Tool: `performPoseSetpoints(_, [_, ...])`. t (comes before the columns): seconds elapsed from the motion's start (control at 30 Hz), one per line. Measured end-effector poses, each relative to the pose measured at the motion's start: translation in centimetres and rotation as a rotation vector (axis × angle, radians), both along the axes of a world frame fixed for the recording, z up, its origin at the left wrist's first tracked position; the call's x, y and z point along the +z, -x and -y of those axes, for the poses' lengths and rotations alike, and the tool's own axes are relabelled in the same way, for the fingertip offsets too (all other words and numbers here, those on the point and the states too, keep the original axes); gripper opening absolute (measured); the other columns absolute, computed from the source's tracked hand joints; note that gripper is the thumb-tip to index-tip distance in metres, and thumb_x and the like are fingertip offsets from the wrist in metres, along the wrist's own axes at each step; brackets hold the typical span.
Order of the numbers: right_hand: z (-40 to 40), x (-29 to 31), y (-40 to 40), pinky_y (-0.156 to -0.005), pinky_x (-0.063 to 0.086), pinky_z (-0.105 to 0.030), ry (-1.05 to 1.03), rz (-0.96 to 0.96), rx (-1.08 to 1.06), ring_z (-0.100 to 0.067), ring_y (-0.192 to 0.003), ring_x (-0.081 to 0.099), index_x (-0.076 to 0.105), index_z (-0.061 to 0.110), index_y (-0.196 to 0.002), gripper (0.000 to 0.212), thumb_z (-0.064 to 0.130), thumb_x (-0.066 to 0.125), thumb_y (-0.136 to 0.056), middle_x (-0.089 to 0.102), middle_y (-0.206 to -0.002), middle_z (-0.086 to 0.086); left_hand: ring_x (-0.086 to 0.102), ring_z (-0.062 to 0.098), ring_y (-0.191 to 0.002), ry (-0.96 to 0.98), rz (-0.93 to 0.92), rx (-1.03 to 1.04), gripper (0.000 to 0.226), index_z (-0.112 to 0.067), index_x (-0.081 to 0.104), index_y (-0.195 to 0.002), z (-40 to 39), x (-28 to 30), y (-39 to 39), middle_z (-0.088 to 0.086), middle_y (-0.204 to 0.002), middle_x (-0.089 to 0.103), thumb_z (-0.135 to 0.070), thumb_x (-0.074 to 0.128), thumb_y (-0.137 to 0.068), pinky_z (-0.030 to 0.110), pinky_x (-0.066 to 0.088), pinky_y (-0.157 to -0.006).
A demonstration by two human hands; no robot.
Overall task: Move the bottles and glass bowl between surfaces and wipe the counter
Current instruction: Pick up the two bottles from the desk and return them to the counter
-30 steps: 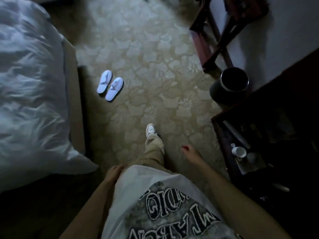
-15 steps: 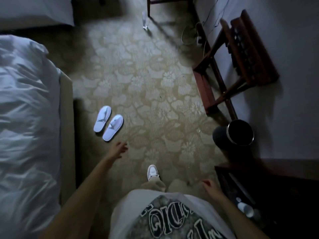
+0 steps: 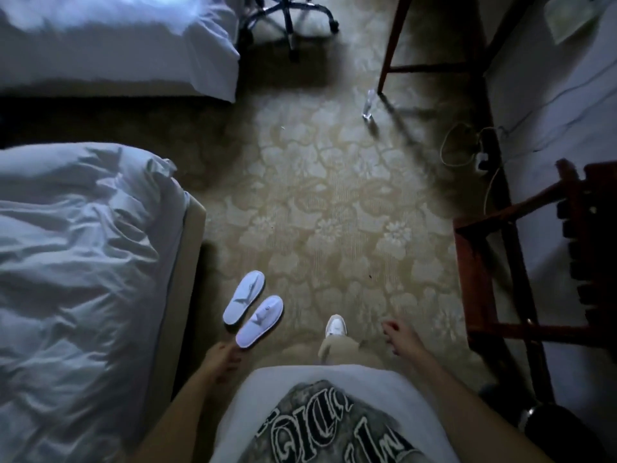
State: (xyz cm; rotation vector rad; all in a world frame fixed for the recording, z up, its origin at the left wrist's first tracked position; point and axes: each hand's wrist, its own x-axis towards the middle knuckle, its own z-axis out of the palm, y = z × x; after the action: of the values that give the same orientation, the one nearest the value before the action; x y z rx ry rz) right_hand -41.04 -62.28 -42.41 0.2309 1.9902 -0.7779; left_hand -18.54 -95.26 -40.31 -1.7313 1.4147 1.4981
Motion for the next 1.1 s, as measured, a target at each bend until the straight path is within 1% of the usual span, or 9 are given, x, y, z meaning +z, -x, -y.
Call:
performPoseSetpoints(0.13, [11.6, 3.9, 14.6, -0.086, 0.050, -0.038, 0.106, -0.123, 0.099, -0.022, -0.103, 0.063, 0.058, 0.016, -0.123, 0.030, 0.031, 0.047, -0.099, 0.065, -0.112, -0.004, 0.055, 0.024, -0.064, -0.040, 0.075, 0.150, 0.016, -0.005, 0.059, -0.095, 4.0, 0.9, 3.7, 0.013, -0.079, 0.061, -0.017, 0.050, -0.101, 0.026, 0.038, -0.061])
performPoseSetpoints(0.33, [21.7, 3.6, 28.7, -0.086, 0.048, -0.037, 0.125, -0.123, 0.159, -0.022, -0.108, 0.061, 0.057, 0.015, -0.125, 0.031, 0.030, 0.045, -0.101, 0.062, -0.116, -0.003, 0.045, 0.015, -0.036, -0.038, 0.075, 0.199, 0.013, 0.000, 0.055, -0.086, 13.6, -1.6, 16.6, 0.007, -0.054, 0.053, -0.007, 0.053, -0.097, 0.017, 0.033, -0.045])
performPoseSetpoints(0.43, [23.1, 1.5, 33.0, -0.078, 0.050, -0.037, 0.003, -0.072, 0.111, -0.025, -0.099, 0.063, 0.058, 0.016, -0.116, 0.023, 0.027, 0.046, -0.100, 0.065, -0.111, -0.009, 0.052, 0.020, -0.052, -0.022, 0.030, 0.125, 0.017, 0.004, 0.059, -0.103, 20.8, -3.2, 26.9, 0.011, -0.069, 0.059, -0.011, 0.051, -0.098, 0.019, 0.036, -0.047])
performPoseSetpoints(0.53, [23.3, 0.9, 35.2, -0.068, 0.043, -0.032, -0.076, -0.005, 0.007, -0.024, -0.084, 0.059, 0.059, 0.013, -0.103, 0.015, 0.020, 0.046, -0.100, 0.065, -0.109, -0.022, 0.057, 0.020, -0.066, 0.010, -0.105, -0.025, 0.019, -0.005, 0.058, -0.106, 27.1, -1.6, 39.1, 0.009, -0.080, 0.061, -0.020, 0.048, -0.101, 0.025, 0.040, -0.057])
performPoseSetpoints(0.67, [26.1, 1.2, 40.9, -0.088, 0.044, -0.036, -0.141, 0.058, -0.058, -0.024, -0.097, 0.056, 0.059, 0.009, -0.113, 0.019, 0.018, 0.049, -0.099, 0.063, -0.113, -0.017, 0.061, 0.016, -0.072, 0.120, -0.292, -0.231, 0.018, -0.015, 0.061, -0.096, 35.8, 2.5, 56.4, 0.005, -0.087, 0.066, -0.026, 0.047, -0.102, 0.027, 0.042, -0.062])
performPoseSetpoints(0.77, [29.4, 0.3, 46.6, -0.090, 0.044, -0.038, -0.138, 0.088, -0.156, -0.027, -0.099, 0.058, 0.061, 0.010, -0.108, 0.017, 0.018, 0.051, -0.097, 0.063, -0.108, -0.015, 0.066, 0.018, -0.080, 0.137, -0.401, -0.341, 0.021, -0.016, 0.063, -0.100, 40.6, 3.9, 67.3, 0.006, -0.093, 0.070, -0.029, 0.047, -0.102, 0.030, 0.047, -0.066])
performPoseSetpoints(0.87, [33.5, -1.5, 54.0, -0.088, 0.044, -0.037, -0.135, 0.073, -0.178, -0.027, -0.097, 0.058, 0.059, 0.011, -0.104, 0.013, 0.018, 0.051, -0.097, 0.064, -0.110, -0.017, 0.068, 0.020, -0.083, 0.116, -0.392, -0.385, 0.021, -0.015, 0.062, -0.102, 43.9, 2.9, 75.0, 0.007, -0.095, 0.072, -0.030, 0.049, -0.101, 0.030, 0.047, -0.067])
performPoseSetpoints(0.97, [38.4, -4.6, 63.7, -0.086, 0.045, -0.037, -0.115, 0.082, -0.161, -0.028, -0.096, 0.060, 0.062, 0.006, -0.110, 0.022, 0.021, 0.050, -0.097, 0.066, -0.108, -0.016, 0.066, 0.023, -0.078, 0.096, -0.326, -0.243, 0.017, -0.014, 0.061, -0.095, 46.9, -0.4, 79.5, 0.017, -0.098, 0.071, -0.026, 0.050, -0.101, 0.029, 0.044, -0.063])
performPoseSetpoints(1.1, [47.2, -3.1, 78.0, -0.067, 0.043, -0.029, -0.025, 0.025, -0.090, -0.020, -0.072, 0.055, 0.060, 0.019, -0.090, 0.013, 0.021, 0.049, -0.097, 0.062, -0.082, -0.011, 0.057, 0.020, -0.062, 0.110, -0.115, -0.076, 0.017, -0.004, 0.057, -0.102, 49.6, -2.1, 81.9, 0.010, -0.078, 0.063, -0.020, 0.050, -0.101, 0.022, 0.041, -0.054])
